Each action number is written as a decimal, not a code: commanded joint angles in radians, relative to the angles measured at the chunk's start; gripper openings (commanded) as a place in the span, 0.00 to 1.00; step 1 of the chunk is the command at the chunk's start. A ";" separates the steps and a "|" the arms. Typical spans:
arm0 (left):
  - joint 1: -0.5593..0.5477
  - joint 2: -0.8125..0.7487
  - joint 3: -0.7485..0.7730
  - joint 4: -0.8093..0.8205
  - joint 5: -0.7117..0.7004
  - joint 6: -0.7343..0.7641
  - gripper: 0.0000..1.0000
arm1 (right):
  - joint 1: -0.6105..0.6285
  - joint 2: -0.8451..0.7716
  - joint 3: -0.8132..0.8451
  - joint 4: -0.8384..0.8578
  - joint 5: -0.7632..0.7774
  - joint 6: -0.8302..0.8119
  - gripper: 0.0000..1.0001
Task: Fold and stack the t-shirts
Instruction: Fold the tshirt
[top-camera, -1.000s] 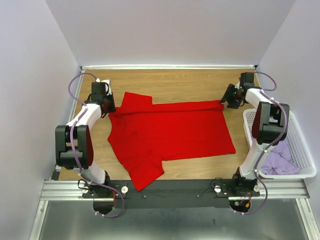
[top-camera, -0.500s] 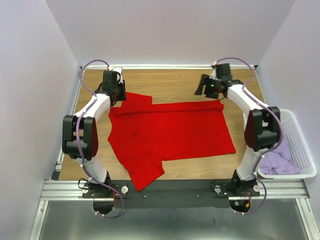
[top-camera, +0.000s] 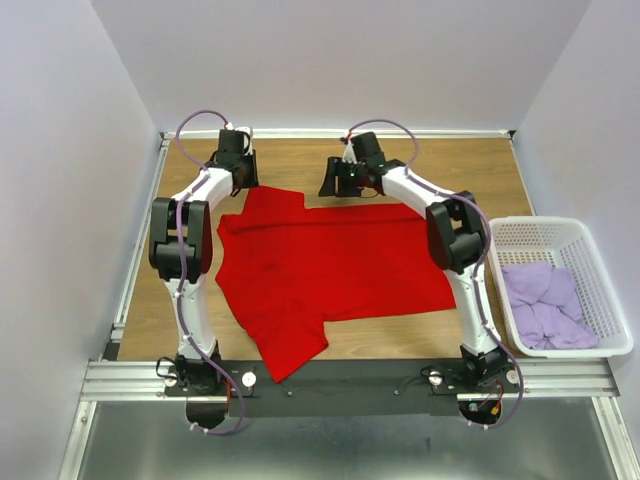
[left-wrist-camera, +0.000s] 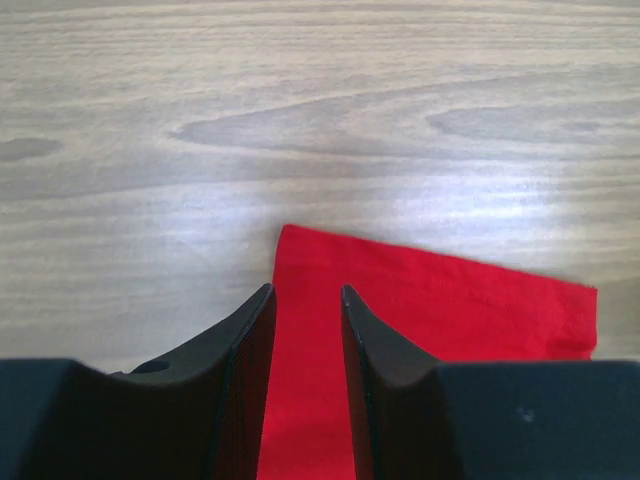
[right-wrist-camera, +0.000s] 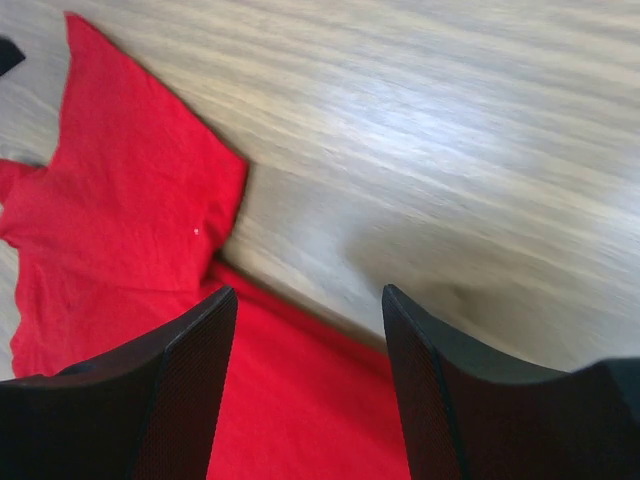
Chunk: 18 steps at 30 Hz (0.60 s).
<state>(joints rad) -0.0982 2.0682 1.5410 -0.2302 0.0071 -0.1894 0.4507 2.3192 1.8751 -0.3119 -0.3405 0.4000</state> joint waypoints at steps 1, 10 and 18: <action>0.003 0.059 0.045 0.003 -0.032 -0.007 0.40 | 0.039 0.118 0.120 0.036 -0.061 0.031 0.67; 0.011 0.145 0.087 -0.017 -0.026 -0.005 0.40 | 0.075 0.275 0.272 0.045 -0.089 0.060 0.67; 0.009 0.174 0.120 -0.087 -0.012 -0.001 0.40 | 0.101 0.347 0.292 0.045 -0.135 0.074 0.61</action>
<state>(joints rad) -0.0937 2.2024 1.6295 -0.2531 0.0067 -0.1898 0.5224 2.5832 2.1609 -0.2253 -0.4400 0.4641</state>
